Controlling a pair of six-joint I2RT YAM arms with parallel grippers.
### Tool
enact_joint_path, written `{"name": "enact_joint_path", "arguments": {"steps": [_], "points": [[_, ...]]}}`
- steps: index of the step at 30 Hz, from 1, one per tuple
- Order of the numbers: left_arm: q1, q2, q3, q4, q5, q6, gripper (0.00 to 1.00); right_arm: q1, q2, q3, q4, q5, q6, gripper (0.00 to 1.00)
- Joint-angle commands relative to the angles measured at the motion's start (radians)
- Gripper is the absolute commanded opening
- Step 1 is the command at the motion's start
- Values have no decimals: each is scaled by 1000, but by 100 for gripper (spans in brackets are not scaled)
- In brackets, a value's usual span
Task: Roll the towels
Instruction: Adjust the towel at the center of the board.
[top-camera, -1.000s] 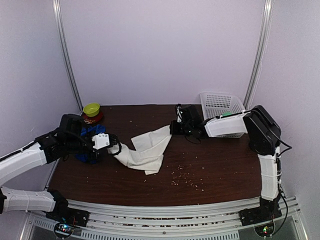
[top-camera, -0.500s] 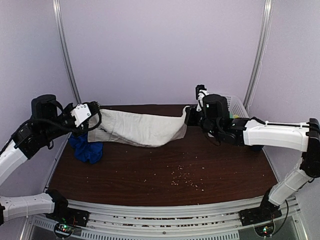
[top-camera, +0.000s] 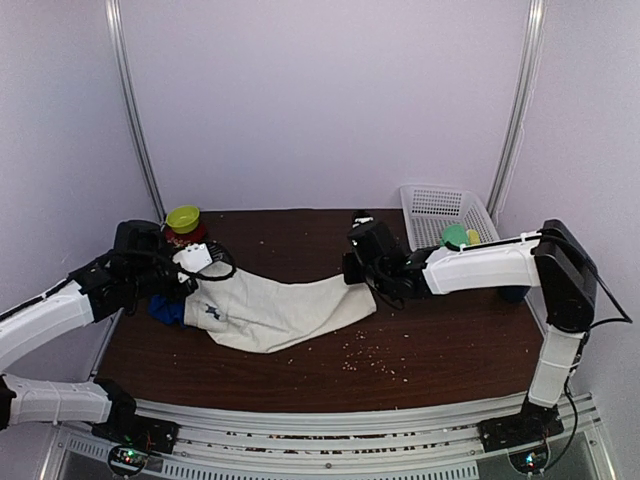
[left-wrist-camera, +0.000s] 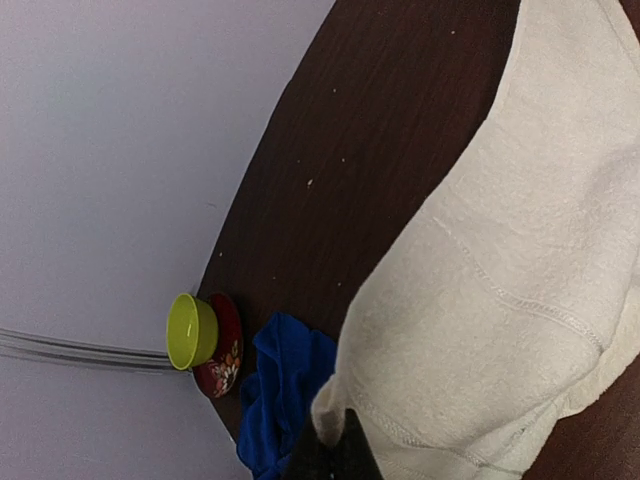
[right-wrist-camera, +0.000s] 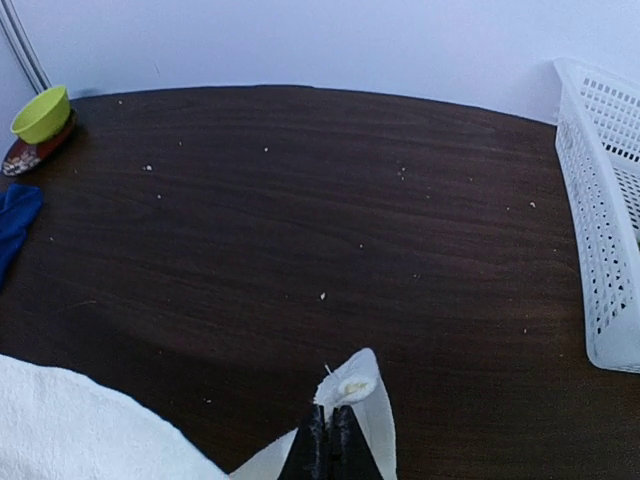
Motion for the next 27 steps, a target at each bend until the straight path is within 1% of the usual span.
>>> {"name": "enact_joint_path", "arguments": {"steps": [1, 2, 3, 4, 5, 7, 9, 11, 12, 13, 17, 19, 21, 24, 27], "points": [[32, 55, -24, 142, -70, -37, 0, -28, 53, 106, -60, -22, -37, 0], [36, 67, -30, 150, -74, -40, 0, -31, 71, 125, -75, -36, -49, 2], [39, 75, -38, 162, -78, -44, 0, -35, 88, 143, -93, -52, -59, 9], [40, 81, -49, 173, -83, -47, 0, -39, 104, 160, -113, -68, -69, 19], [41, 85, -58, 182, -89, -49, 0, -47, 117, 173, -130, -87, -79, 26], [41, 91, -77, 203, -106, -55, 0, -63, 131, 189, -150, -157, -97, 38], [41, 94, -95, 220, -119, -58, 0, -86, 127, 194, -158, -234, -126, 47], [41, 86, -115, 237, -122, -58, 0, -111, 119, 209, -182, -316, -184, 57], [42, 80, -125, 244, -118, -58, 0, -124, 117, 219, -205, -362, -235, 65], [41, 73, -133, 245, -110, -58, 0, -137, 113, 227, -223, -400, -281, 69], [41, 64, -153, 232, -69, -65, 0, -205, 130, 283, -283, -557, -384, 78], [42, 75, -152, 223, -73, -70, 0, -240, 177, 347, -336, -601, -381, 79], [41, 87, -158, 224, -81, -72, 0, -263, 234, 409, -371, -607, -361, 77], [41, 87, -171, 234, -75, -73, 0, -266, 323, 489, -404, -653, -355, 76], [42, 77, -172, 233, -69, -75, 0, -266, 408, 584, -437, -680, -355, 72]]}}
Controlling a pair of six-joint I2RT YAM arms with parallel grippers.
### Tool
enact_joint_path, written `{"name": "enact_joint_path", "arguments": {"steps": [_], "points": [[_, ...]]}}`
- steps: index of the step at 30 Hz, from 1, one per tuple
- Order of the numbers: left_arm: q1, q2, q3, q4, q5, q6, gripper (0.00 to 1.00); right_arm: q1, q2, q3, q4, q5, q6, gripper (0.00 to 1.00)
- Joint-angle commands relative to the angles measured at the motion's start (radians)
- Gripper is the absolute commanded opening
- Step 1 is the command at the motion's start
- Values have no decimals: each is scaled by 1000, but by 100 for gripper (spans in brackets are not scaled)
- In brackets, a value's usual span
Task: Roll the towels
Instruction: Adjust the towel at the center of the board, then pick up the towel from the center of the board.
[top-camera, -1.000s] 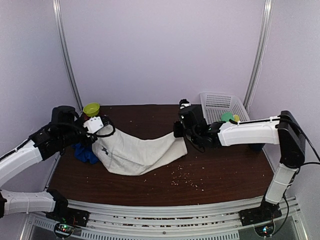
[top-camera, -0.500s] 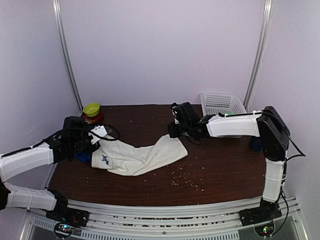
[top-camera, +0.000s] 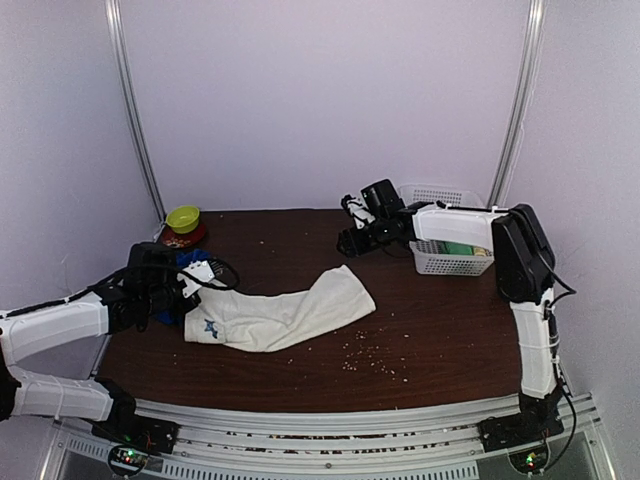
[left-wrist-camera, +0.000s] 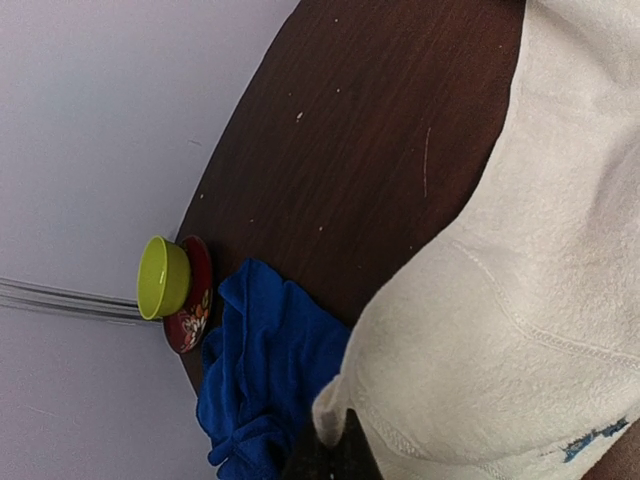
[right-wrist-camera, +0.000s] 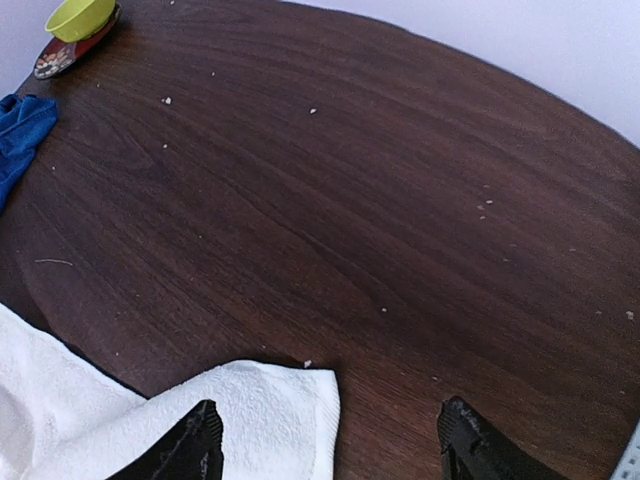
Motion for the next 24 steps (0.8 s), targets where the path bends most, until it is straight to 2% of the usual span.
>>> {"name": "enact_joint_path", "arguments": {"steps": [1, 5, 9, 20, 24], "points": [[5, -11, -11, 46, 25, -21, 0, 12, 123, 105, -109, -85, -12, 71], [5, -16, -11, 39, 40, -27, 0, 11, 193, 167, -122, -107, -9, 66], [6, -16, -14, 42, 44, -28, 0, 9, 247, 213, -137, -100, -9, 66], [5, -18, -13, 36, 57, -35, 0, 0, 285, 205, -148, -156, -13, 58], [6, -15, -14, 36, 58, -36, 0, -2, 276, 182, -152, -175, -17, 46]]}}
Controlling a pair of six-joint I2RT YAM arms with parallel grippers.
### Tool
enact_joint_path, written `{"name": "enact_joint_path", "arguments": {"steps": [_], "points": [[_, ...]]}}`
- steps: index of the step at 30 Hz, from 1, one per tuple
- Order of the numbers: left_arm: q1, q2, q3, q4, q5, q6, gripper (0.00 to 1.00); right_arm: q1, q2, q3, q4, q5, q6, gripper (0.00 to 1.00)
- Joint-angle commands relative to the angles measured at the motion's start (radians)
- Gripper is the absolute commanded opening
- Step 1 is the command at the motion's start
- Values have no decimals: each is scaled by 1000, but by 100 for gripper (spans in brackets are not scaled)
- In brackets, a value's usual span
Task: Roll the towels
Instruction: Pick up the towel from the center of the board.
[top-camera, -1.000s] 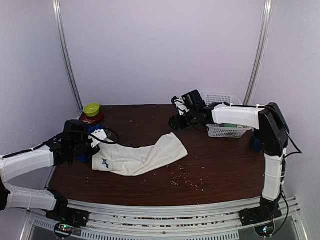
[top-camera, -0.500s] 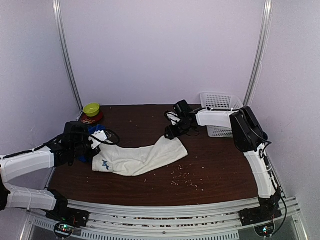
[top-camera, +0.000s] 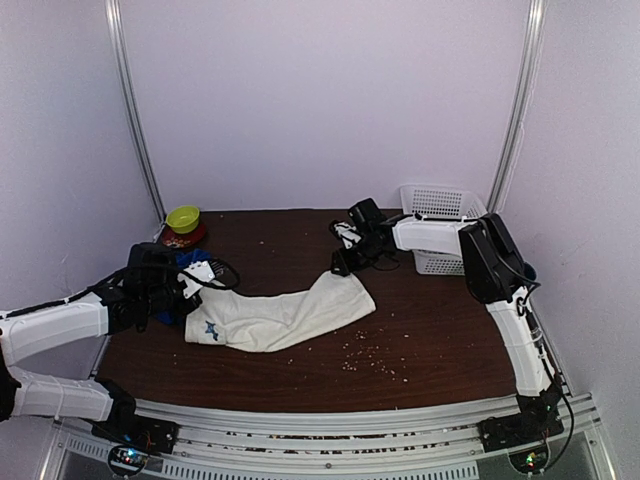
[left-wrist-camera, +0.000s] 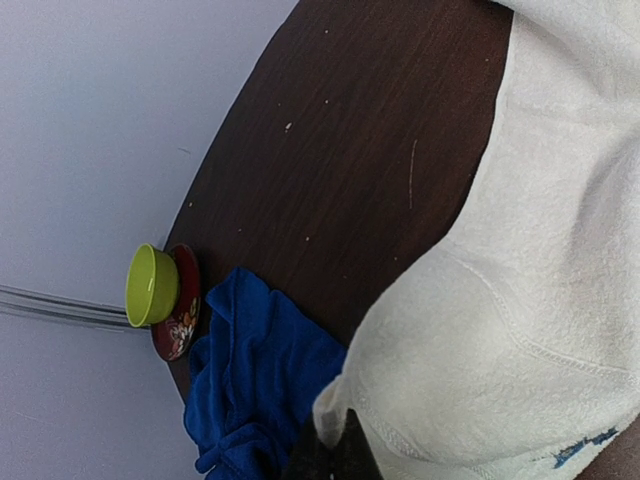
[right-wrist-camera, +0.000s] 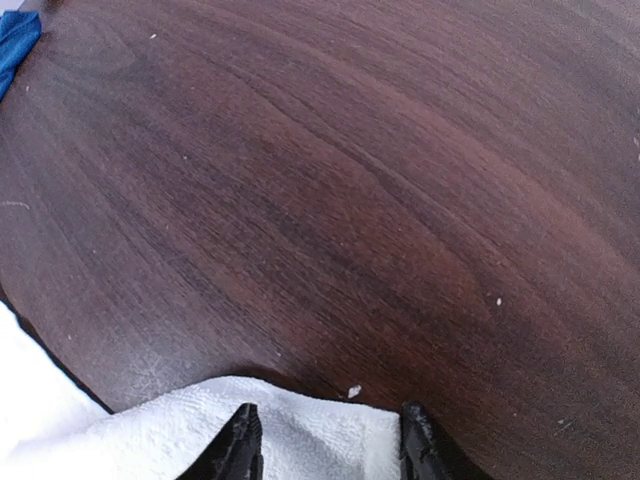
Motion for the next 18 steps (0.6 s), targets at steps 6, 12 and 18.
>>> {"name": "enact_joint_path", "arguments": {"steps": [6, 12, 18], "points": [[4, -16, -9, 34, 19, -20, 0, -7, 6, -34, -35, -40, -7, 27], [6, -12, -9, 38, 19, -23, 0, -14, -32, -65, -10, -30, -10, 0], [4, 10, 34, 42, 25, -14, 0, -25, -160, -204, 91, 129, 20, 0]]}}
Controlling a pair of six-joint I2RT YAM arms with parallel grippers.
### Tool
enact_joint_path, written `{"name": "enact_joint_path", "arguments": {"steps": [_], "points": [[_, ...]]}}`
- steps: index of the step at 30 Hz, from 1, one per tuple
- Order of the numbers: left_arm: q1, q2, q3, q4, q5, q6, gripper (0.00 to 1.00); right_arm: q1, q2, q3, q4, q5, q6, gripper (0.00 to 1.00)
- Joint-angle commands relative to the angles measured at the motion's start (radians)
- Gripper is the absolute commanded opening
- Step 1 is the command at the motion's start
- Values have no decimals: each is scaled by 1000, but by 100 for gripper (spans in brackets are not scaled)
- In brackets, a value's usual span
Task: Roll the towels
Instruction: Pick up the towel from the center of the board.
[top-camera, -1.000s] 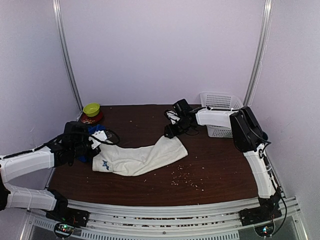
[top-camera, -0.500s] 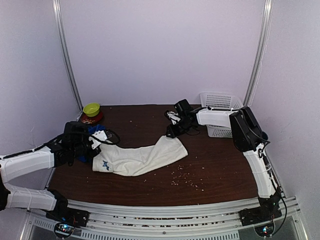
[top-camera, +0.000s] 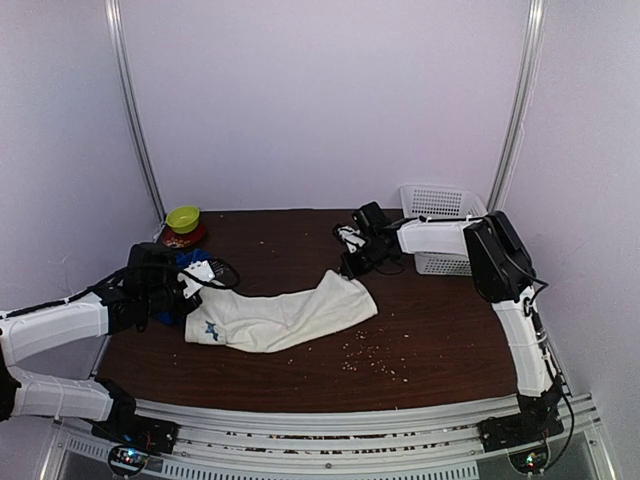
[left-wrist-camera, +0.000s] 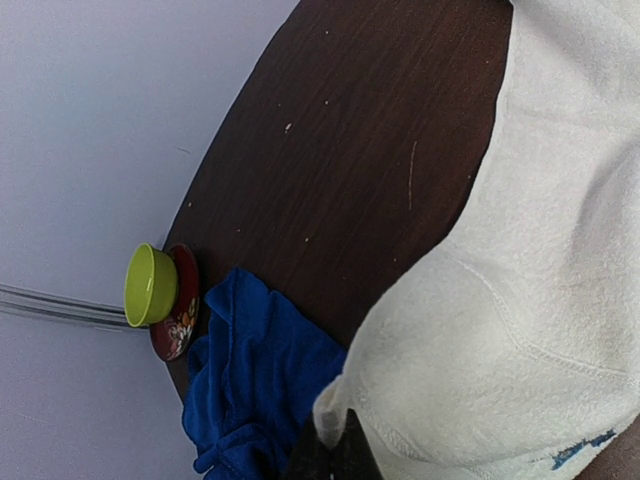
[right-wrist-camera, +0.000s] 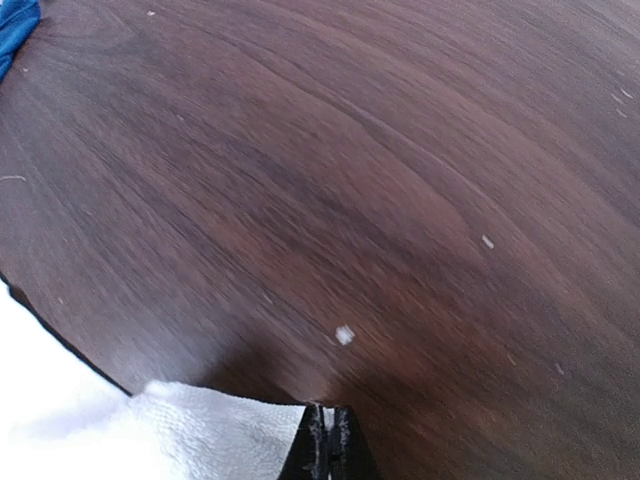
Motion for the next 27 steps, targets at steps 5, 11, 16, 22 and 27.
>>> {"name": "enact_joint_path", "arguments": {"steps": [5, 11, 16, 22, 27], "points": [[5, 80, 141, -13, 99, 55, 0, -57, -210, -217, 105, 293, 91, 0], [-18, 210, 307, -65, 161, 42, 0, -108, -246, -275, 141, 400, 130, 0], [-57, 340, 417, -65, 157, 6, 0, -130, -237, -270, 146, 540, 131, 0], [-62, 464, 528, -55, 110, -35, 0, -183, -200, -207, 111, 614, 123, 0], [-62, 526, 578, -41, 39, -55, 0, -236, -159, -137, 83, 615, 108, 0]]}}
